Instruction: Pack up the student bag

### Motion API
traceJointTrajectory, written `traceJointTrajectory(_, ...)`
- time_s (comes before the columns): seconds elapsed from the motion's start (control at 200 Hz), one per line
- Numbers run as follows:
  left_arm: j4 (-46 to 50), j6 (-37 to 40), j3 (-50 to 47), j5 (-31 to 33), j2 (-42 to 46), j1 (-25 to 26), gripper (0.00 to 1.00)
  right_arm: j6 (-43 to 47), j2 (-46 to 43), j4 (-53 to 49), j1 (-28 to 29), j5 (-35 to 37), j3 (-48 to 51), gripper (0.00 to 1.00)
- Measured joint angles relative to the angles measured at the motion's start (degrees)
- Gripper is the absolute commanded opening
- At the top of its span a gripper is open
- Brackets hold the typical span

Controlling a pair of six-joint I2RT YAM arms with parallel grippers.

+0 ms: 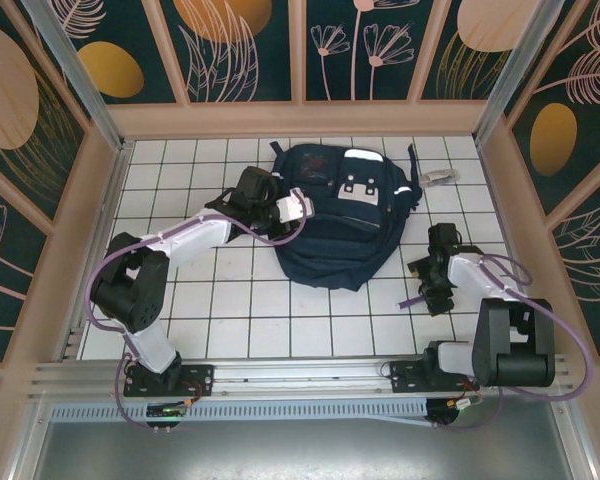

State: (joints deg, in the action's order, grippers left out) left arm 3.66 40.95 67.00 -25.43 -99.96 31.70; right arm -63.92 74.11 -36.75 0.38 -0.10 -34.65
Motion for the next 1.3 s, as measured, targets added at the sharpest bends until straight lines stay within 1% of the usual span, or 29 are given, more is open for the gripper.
traceJointTrajectory(0.005,0.0,-0.2,0.0,0.0,0.0,0.0,0.0,0.2,0.1,0.0,0.0,0.0,0.0,0.74)
traceJointTrajectory(0.03,-0.4,-1.2,0.0,0.3,0.0,0.0,0.0,-0.3,0.5,-0.7,0.0,0.3,-0.1,0.7)
traceJointTrajectory(0.105,-1.1,-4.1,0.1,0.9,0.0,0.0,0.0,-0.2,2.0,-1.9,0.0,0.8,-0.3,0.66)
traceJointTrajectory(0.145,-1.2,-5.2,0.2,1.0,0.0,0.0,0.0,-0.3,2.8,-2.3,0.0,0.9,-0.8,0.59)
traceJointTrajectory(0.15,-1.2,-5.4,0.2,1.0,0.0,0.0,0.0,-0.3,2.9,-2.4,0.0,0.9,-0.8,0.57)
traceJointTrajectory(0.155,-1.3,-5.5,0.2,1.1,0.0,0.0,0.0,-0.4,3.0,-2.6,0.0,0.9,-0.9,0.57)
traceJointTrajectory(0.16,-1.3,-5.6,0.2,1.1,0.0,0.0,0.0,-0.4,3.1,-2.6,0.0,0.9,-1.0,0.53)
traceJointTrajectory(0.17,-1.4,-5.8,0.2,1.1,0.0,0.0,0.0,-0.2,3.2,-2.6,0.0,0.9,-1.0,0.52)
traceJointTrajectory(0.22,-1.5,-6.9,0.4,1.2,0.0,0.0,0.0,-0.8,3.7,-3.4,0.0,0.9,-1.5,0.51)
traceJointTrajectory(0.23,-1.5,-7.0,0.4,1.1,0.0,0.0,0.0,-0.7,3.8,-3.4,0.0,0.9,-1.6,0.49)
traceJointTrajectory(0.255,-1.6,-7.2,0.5,1.1,0.0,0.0,0.0,-0.8,3.9,-3.4,0.0,0.9,-1.7,0.4)
traceJointTrajectory(0.28,-1.5,-7.2,0.6,1.0,0.0,0.0,0.0,-0.6,4.0,-3.4,0.0,0.8,-1.7,0.32)
traceJointTrajectory(0.35,-1.2,-7.2,1.0,0.8,0.0,0.0,0.0,-1.0,3.9,-3.6,0.0,0.3,-1.9,0.19)
traceJointTrajectory(0.4,-0.8,-7.1,1.4,0.5,0.0,0.0,0.0,-1.6,3.5,-3.4,0.0,-0.2,-2.0,0.15)
traceJointTrajectory(0.415,-0.7,-7.1,1.4,0.4,0.0,0.0,0.0,-1.7,3.4,-3.3,0.1,-0.2,-2.0,0.12)
traceJointTrajectory(0.47,-0.4,-6.9,1.5,0.2,0.0,0.0,0.0,-2.2,3.0,-3.6,0.1,-0.5,-2.1,0.07)
traceJointTrajectory(0.575,0.1,-6.8,1.6,0.0,0.0,0.0,0.0,-2.9,2.4,-3.1,0.1,-2.0,-2.3,0.04)
traceJointTrajectory(0.621,0.5,-6.8,1.9,0.0,0.0,0.0,0.0,-3.3,2.3,-2.5,0.4,-3.9,-2.6,0.0)
traceJointTrajectory(0.706,1.9,-6.8,3.1,-0.2,0.0,0.0,0.0,-4.1,1.4,-2.5,0.9,-6.7,-4.5,0.0)
traceJointTrajectory(0.816,3.1,-7.3,5.0,-1.1,0.0,0.0,0.0,-5.2,-1.4,-2.8,1.1,-9.1,-9.4,0.0)
traceJointTrajectory(0.961,4.5,-10.1,7.2,-1.3,0.0,0.0,0.0,-7.5,-4.1,-2.9,2.2,-12.4,-17.0,0.0)
traceJointTrajectory(1.071,5.3,-12.8,9.0,-2.4,-0.2,0.0,0.0,-11.4,-5.3,-1.4,5.5,-16.5,-19.7,0.0)
traceJointTrajectory(1.146,5.4,-14.8,9.6,-3.3,-0.3,0.0,0.0,-15.5,-5.3,1.2,9.3,-19.3,-20.1,0.01)
traceJointTrajectory(1.301,4.7,-19.4,9.4,-5.2,-0.3,0.1,0.0,-23.6,-2.3,8.3,17.1,-21.0,-21.1,0.02)
